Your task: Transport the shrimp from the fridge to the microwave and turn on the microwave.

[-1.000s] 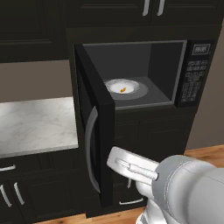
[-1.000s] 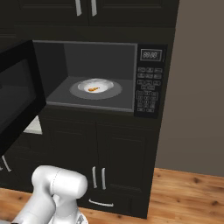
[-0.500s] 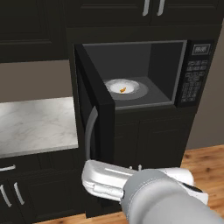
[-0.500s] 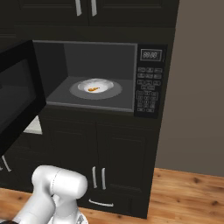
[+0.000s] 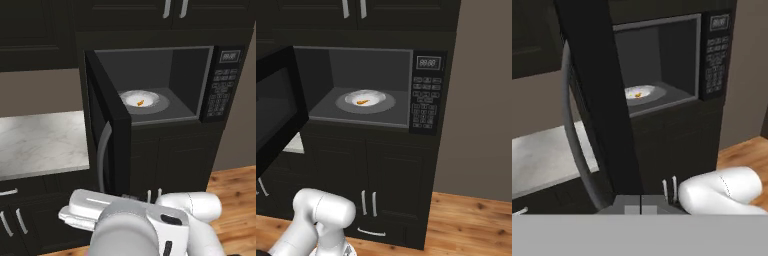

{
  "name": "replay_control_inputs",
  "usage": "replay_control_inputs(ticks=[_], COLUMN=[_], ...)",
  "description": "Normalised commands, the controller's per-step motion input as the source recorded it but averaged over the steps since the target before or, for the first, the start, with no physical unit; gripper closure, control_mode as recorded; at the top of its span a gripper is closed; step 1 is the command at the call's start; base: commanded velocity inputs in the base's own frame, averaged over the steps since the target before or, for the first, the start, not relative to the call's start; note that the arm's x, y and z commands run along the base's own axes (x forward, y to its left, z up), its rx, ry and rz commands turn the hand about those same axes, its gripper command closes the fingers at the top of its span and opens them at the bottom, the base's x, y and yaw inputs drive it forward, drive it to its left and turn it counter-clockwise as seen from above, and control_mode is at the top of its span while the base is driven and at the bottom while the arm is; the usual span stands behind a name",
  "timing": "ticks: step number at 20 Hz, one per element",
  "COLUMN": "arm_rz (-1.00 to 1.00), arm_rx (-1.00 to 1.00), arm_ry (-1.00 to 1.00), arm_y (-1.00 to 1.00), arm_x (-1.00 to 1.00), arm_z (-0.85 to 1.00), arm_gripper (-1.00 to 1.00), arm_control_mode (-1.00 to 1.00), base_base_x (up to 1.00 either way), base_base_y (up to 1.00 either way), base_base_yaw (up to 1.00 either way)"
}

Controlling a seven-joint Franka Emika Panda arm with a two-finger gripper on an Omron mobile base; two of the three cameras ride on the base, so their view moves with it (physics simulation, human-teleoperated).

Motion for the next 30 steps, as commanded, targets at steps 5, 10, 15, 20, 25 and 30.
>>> replay_control_inputs(ticks=[5, 10, 15, 20, 25, 30], arm_rz=[-0.12, -0.12, -0.12, -0.12, -0.12, -0.12], arm_rx=[-0.16, -0.15, -0.13, -0.12, -0.11, -0.10], arm_ry=[0.00, 0.00, 0.00, 0.00, 0.00, 0.00], arm_y=[0.23, 0.24, 0.21, 0.20, 0.20, 0.20], arm_x=[0.23, 0.27, 0.28, 0.29, 0.31, 0.35], arm_z=[-0.33, -0.32, -0.25, -0.23, -0.22, -0.22], arm_gripper=[1.00, 1.00, 1.00, 1.00, 1.00, 1.00], arm_control_mode=[-1.00, -1.00, -1.00, -1.00, -1.00, -1.00], base_base_x=[0.00, 0.00, 0.00, 0.00, 0.00, 0.00], base_base_y=[0.00, 0.00, 0.00, 0.00, 0.00, 0.00], base_base_yaw=[0.00, 0.00, 0.00, 0.00, 0.00, 0.00])
